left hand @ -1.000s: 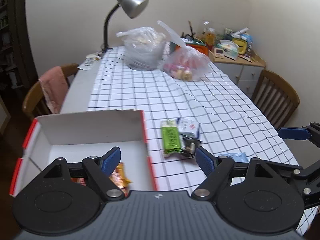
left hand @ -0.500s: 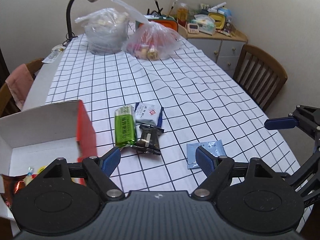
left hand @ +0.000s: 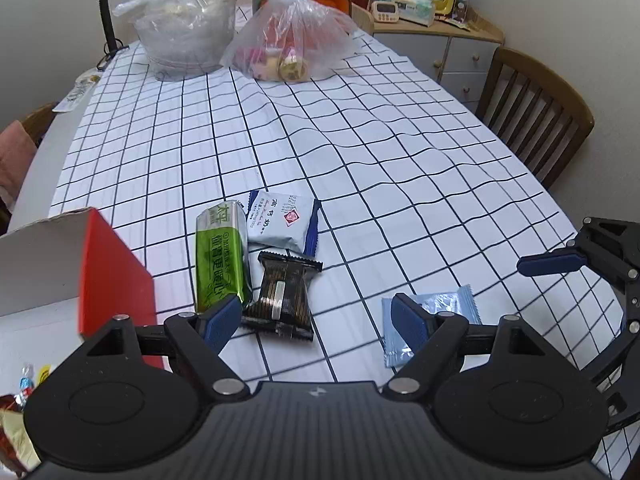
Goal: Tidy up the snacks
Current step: 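Withdraw both tools from the box toward the remaining snacks, then grasp the dark chocolate bar with left tool while right tool grasps blue packet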
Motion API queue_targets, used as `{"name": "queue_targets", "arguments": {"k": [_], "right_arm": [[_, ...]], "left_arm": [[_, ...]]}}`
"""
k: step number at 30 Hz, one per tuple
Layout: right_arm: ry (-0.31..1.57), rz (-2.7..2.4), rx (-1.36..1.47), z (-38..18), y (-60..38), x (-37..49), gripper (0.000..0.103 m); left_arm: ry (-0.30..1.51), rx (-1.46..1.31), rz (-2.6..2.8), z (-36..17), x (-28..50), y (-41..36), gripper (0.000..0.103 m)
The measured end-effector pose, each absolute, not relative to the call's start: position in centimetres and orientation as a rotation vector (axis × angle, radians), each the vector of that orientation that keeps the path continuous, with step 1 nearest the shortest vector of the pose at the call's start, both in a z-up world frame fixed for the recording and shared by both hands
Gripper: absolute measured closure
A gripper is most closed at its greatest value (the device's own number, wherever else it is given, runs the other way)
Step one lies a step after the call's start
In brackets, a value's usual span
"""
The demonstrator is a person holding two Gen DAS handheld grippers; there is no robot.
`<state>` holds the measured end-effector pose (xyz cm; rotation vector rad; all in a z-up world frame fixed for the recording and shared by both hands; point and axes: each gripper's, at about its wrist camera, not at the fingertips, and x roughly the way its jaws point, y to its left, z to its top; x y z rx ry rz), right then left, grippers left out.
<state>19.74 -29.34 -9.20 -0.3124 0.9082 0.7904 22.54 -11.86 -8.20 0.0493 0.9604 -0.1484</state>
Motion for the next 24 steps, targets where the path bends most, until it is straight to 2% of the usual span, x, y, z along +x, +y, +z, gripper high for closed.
{"name": "queue_targets", "arguments": {"k": [3,7,11,21,24], "right_arm": [[0.913,0.816,-0.311,-9.4,-29.0,20.2,0.016],[0.922,0.836,-0.336,-10.2,-28.4,20.7,0.019],[0.941,0.844,-0.347,-11.1,-27.9,21.3,0.024],[0.96,0.841,-0.371,-12.7,-27.1,22.0,0.028],[0.952,0.844,-0.374,-12.8,-27.0,22.0,0.03]], "left_arm": [[0.971,0.054,-0.164,-8.6,23.6,-11.9,0.021],[0.999,0.041,-0.186,-9.4,24.9,-11.8,0.037],[1.032,0.059,-0.188,-10.6,26.0,-11.7,0.042],[1.099,0.101,-0.142,-13.0,27.7,-11.8,0.043],[1.116,0.1,-0.137,-13.4,27.9,-11.9,0.047]]}}
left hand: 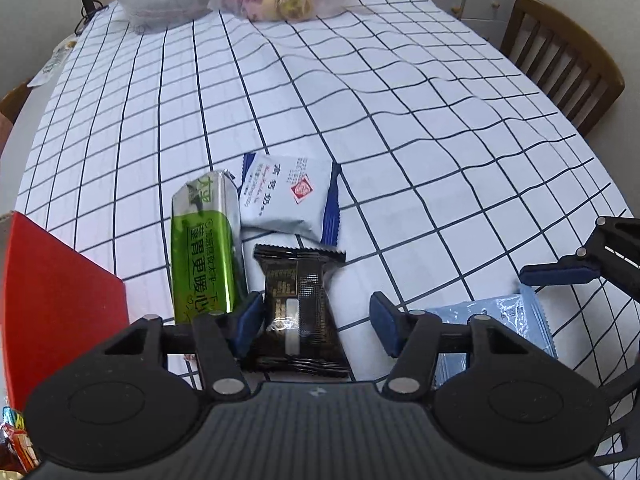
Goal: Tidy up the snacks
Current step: 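Grasp the dark chocolate bar with left tool while right tool grasps blue packet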
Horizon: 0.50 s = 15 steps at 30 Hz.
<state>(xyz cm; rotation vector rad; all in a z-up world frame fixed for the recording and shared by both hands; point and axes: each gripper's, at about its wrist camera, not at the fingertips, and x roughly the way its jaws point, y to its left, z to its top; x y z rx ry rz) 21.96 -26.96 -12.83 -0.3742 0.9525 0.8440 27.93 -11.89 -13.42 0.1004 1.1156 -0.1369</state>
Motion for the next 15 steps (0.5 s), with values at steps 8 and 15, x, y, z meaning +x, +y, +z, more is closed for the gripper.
{"name": "queue_targets", "arguments": {"k": [8,15], "right_arm": [[0.945,0.911,-0.446,-12.4,-26.3,20.7,0.035],[0.964,0.891,-0.439,-12.7,-25.9,20.0,0.054]], "left_arm": [[1.141,0.102,-0.119,-13.9,27.6,-11.7,0.067],[1.141,0.072,-0.114,-13.6,26.9,-11.7,0.07]]}}
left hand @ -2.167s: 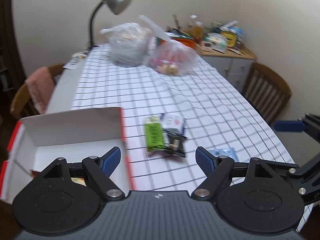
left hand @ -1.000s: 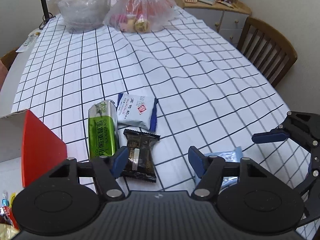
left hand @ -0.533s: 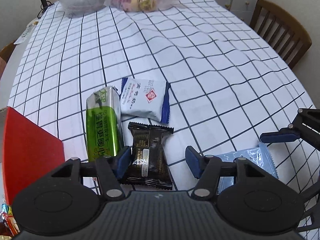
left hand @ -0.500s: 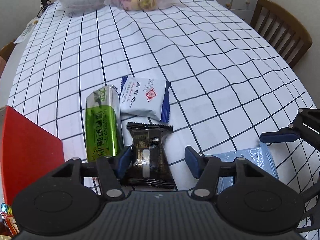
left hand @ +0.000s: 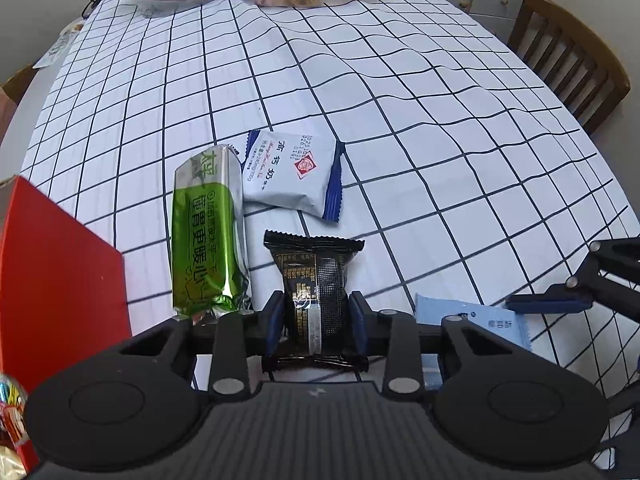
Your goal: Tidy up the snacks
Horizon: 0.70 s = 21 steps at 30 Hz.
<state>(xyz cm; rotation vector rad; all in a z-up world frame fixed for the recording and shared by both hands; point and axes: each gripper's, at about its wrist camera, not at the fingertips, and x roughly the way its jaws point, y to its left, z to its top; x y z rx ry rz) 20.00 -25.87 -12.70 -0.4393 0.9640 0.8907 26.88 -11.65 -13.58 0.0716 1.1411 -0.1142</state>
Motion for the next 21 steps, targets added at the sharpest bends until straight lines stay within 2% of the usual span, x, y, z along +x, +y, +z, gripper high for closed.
{"name": "queue_targets", "arguments": {"k": [11,21], "right_arm": [[0.985,0.723,-0.237,-11.8,-28.2,18.1,0.059],[0.985,0.635,-0.11,-9.4,-29.5,14.5,0.06]], "left_arm": [[1.137,-0.016,-0.085,-12.8,24.1,-10.9,0.072],[1.127,-0.082,-0.088,-11.6,20.2,-10.7,0.073]]}}
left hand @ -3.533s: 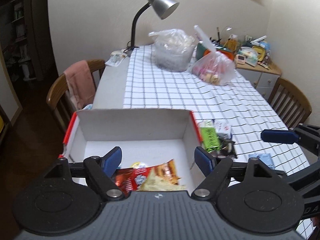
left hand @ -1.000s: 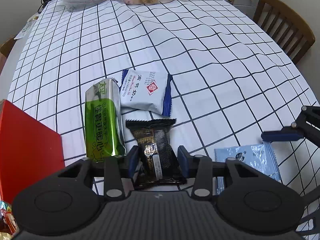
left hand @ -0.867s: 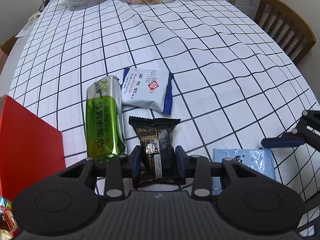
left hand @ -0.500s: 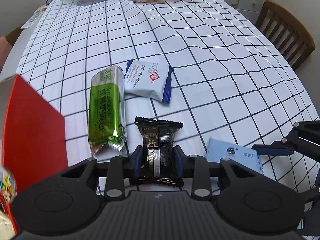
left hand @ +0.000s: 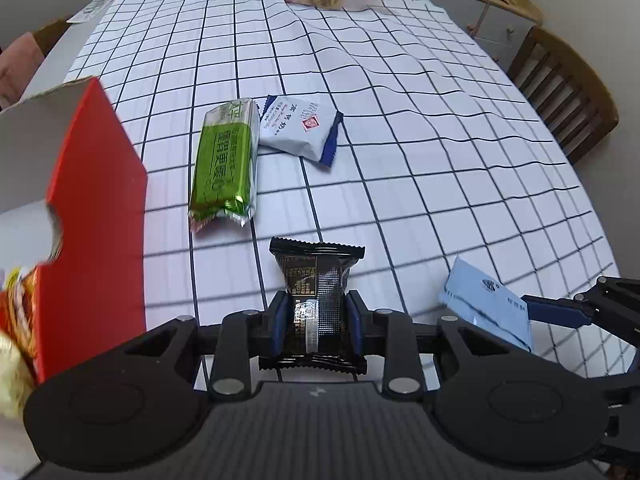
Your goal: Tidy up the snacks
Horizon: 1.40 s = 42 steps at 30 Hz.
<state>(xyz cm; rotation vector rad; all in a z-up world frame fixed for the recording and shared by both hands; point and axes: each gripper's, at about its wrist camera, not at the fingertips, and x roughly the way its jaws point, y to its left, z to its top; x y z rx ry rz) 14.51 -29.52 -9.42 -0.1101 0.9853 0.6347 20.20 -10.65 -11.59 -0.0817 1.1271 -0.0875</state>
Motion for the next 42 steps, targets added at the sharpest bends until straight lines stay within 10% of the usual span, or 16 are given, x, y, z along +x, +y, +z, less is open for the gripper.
{"name": "queue_targets", "arguments": {"k": [42], "right_arm": [[0.748,0.675,-0.149,2.8,-8.4,10.0,0.06]], "left_arm": [[0.79,-0.15,0.054,2.1,8.6,8.6,0.073]]}}
